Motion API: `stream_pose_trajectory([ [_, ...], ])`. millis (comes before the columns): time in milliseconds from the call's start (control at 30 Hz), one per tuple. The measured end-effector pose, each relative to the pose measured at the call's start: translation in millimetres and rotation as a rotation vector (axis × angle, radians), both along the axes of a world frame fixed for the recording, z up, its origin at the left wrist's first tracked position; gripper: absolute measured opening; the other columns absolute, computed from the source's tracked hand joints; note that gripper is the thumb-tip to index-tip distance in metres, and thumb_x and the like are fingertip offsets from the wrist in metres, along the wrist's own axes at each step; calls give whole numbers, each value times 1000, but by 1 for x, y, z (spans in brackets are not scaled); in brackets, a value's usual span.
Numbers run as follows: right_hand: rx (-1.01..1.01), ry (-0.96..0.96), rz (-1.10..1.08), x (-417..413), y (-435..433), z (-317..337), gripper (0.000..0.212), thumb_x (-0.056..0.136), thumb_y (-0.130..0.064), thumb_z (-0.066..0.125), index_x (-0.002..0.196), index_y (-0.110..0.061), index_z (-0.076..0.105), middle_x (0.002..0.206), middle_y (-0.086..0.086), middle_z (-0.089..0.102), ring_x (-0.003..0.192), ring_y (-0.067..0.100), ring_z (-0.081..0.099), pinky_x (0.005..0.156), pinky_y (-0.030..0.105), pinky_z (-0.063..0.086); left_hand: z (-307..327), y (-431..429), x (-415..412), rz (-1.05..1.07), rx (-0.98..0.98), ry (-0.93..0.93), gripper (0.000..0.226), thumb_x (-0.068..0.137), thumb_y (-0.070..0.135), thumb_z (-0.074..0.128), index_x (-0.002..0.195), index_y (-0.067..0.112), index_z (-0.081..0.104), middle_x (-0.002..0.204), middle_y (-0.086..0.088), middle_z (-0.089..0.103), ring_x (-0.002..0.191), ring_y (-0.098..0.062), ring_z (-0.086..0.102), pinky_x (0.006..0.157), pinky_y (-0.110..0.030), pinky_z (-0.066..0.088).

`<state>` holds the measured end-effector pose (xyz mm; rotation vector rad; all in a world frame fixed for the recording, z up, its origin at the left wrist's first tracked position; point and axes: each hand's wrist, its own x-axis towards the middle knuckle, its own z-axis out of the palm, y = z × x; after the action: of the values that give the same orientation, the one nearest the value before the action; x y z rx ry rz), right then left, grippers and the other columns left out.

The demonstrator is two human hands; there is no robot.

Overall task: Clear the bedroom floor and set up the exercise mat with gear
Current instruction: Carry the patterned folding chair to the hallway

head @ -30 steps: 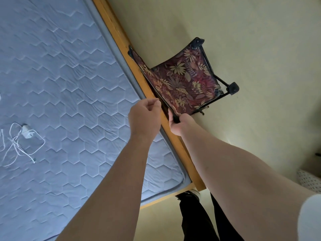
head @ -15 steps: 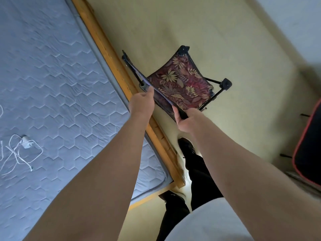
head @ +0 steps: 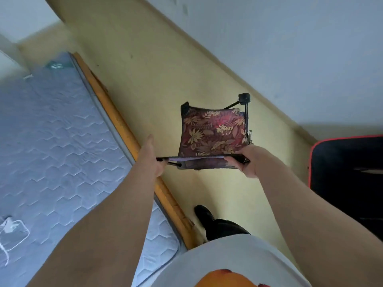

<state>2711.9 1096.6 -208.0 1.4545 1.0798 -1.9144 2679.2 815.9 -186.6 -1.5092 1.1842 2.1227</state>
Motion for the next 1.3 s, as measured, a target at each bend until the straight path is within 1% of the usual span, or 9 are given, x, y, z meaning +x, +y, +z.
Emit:
stream_pose_trajectory([
  [100, 47, 28, 7, 15, 12, 18, 25, 98, -2, 62, 122, -3, 67, 104, 18, 75, 65, 43, 74, 38, 39, 56, 0, 3, 34, 73, 120, -86, 43, 89, 37, 76, 115, 7, 61, 130, -13, 61, 115, -36, 63, 102, -49, 54],
  [200, 115, 52, 61, 32, 25, 33, 19, 100, -4, 59, 118, -1, 65, 87, 22, 77, 63, 44, 73, 37, 39, 55, -1, 4, 63, 119, 213, -158, 61, 91, 35, 75, 140, 8, 51, 141, -12, 54, 123, -36, 58, 104, -49, 52],
  [367, 196, 172, 160, 62, 40, 63, 11, 97, 0, 57, 107, 0, 62, 71, 19, 75, 66, 40, 75, 42, 36, 58, 4, 4, 112, 219, 283, -237, 79, 87, 28, 80, 150, 5, 38, 153, -25, 40, 133, -47, 50, 89, -53, 60],
  [500, 286, 228, 181, 84, 46, 85, 13, 92, 3, 59, 104, 2, 64, 76, 21, 76, 69, 40, 76, 53, 45, 63, 9, 0, 145, 179, 406, -182, 69, 91, 28, 76, 142, -1, 39, 136, -33, 52, 114, -52, 61, 61, -56, 62],
  [633, 318, 271, 149, 102, 51, 107, 4, 91, 5, 61, 93, 2, 64, 65, 17, 73, 54, 32, 73, 42, 34, 58, 23, 5, 159, 23, 403, -113, 43, 95, 1, 62, 136, -7, 51, 124, -25, 60, 95, -40, 68, 48, -46, 61],
  [767, 325, 316, 114, 102, 62, 133, 5, 93, 4, 60, 91, 3, 64, 59, 15, 70, 50, 27, 71, 41, 28, 57, 52, 15, 152, -69, 287, -12, 25, 94, -11, 55, 118, -11, 56, 113, -25, 59, 88, -41, 67, 56, -48, 63],
  [933, 248, 383, 64, 87, 81, 162, 13, 93, 7, 57, 80, 4, 60, 54, 8, 59, 50, 27, 71, 45, 30, 59, 88, 28, 130, -169, 203, 142, 18, 91, -16, 48, 106, -13, 57, 110, -28, 61, 103, -46, 65, 93, -52, 58],
  [1067, 121, 460, -65, 63, 103, 181, 31, 90, 8, 58, 67, -8, 45, 57, 6, 45, 52, 28, 65, 53, 36, 62, 128, 49, 102, -90, 103, 244, 14, 90, -15, 45, 93, -4, 52, 103, -24, 56, 99, -47, 63, 93, -54, 57],
  [1300, -41, 634, -183, 18, 123, 207, 15, 88, -14, 62, 80, -7, 51, 88, 16, 60, 85, 37, 72, 82, 53, 61, 191, 92, 52, -11, -35, 412, 12, 90, -10, 50, 84, 1, 50, 96, -18, 50, 87, -38, 62, 91, -51, 59],
])
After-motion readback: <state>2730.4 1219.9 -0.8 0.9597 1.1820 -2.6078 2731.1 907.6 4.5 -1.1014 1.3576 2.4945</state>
